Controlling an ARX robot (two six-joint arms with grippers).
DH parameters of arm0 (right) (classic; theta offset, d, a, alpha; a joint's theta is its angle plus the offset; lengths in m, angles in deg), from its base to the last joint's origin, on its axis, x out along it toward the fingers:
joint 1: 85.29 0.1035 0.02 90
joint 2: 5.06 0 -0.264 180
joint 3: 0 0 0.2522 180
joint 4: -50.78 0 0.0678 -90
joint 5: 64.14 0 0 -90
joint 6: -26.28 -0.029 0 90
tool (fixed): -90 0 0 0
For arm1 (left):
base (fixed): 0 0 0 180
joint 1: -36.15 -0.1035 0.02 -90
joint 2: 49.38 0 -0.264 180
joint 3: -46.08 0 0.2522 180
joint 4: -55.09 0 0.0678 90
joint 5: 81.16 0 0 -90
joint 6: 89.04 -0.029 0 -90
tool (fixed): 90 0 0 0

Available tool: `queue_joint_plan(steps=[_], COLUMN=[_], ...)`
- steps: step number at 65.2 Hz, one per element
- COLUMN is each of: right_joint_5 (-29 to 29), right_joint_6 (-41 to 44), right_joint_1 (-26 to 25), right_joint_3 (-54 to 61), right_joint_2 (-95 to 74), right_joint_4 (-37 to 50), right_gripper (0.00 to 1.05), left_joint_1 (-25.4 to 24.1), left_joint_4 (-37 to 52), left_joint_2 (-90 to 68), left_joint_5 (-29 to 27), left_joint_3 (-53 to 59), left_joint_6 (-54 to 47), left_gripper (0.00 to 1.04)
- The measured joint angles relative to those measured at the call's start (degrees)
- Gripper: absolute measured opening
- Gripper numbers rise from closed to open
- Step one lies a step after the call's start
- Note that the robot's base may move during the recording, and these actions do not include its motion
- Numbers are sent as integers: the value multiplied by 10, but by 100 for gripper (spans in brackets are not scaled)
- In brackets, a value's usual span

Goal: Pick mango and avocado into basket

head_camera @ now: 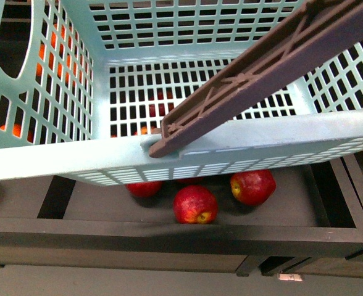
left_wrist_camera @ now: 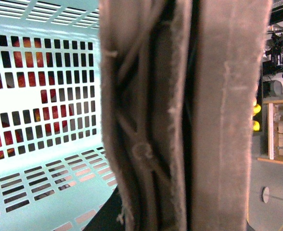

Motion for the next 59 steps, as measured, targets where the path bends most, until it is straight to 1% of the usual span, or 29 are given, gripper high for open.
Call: queue_joint_plan(steps=[4, 6, 7, 10, 13, 15, 17, 23, 27, 29, 30, 32, 36, 38, 39, 42, 50, 59], right_joint_5=[0, 7, 13, 39, 62, 75, 85, 132, 161, 166, 170, 172, 169, 165, 152, 136, 82, 26], right_joint_6=[0, -6, -14, -45, -66, -77, -80, -90, -96, -98, -104, -108, -122, -127, -142, -157, -219, -302], right_joint_1=[0, -2, -3, -18, -40, -60, -76, -148, -205, -224, -250, -266, -303, -311, -324, -332, -337, -325], right_joint_3=[0, -4, -10, -52, -81, -92, -97, -122, -148, -157, -172, -182, -214, -226, -253, -282, -381, -485], right_joint_2=[0, -9, -15, -72, -127, -160, -179, -247, -301, -322, -357, -382, -466, -495, -559, -623, -817, -995], right_joint_4=[0, -15, -30, -130, -188, -205, -204, -163, -116, -99, -75, -58, -7, 8, 36, 58, 58, 28], right_gripper=[96, 96, 96, 96, 96, 96, 96, 96, 96, 96, 96, 96, 96, 96, 96, 96, 96, 96], left_joint_1=[-1, -1, -1, -2, -2, -2, -1, 0, 0, 0, 0, 0, 0, 0, -1, -1, -1, -1], left_joint_4=[0, 0, 0, 0, 0, 0, 0, 0, 0, 0, 0, 0, 0, 0, 0, 0, 0, 0], left_joint_2=[0, 0, 0, 0, 0, 0, 0, 0, 0, 0, 0, 0, 0, 0, 0, 0, 0, 0], left_joint_5=[-3, -3, -3, -2, -2, -2, -1, 4, 5, 5, 5, 5, 3, 3, 2, 0, -2, 1], left_joint_3=[0, 0, 0, 0, 0, 0, 0, 0, 0, 0, 0, 0, 0, 0, 0, 0, 0, 0], left_joint_6=[-2, -2, -2, -2, -2, -2, -3, -3, -3, -3, -3, -3, -3, -3, -3, -4, -4, -4], left_gripper=[14, 14, 14, 14, 14, 14, 14, 14, 14, 14, 14, 14, 14, 14, 14, 14, 14, 14])
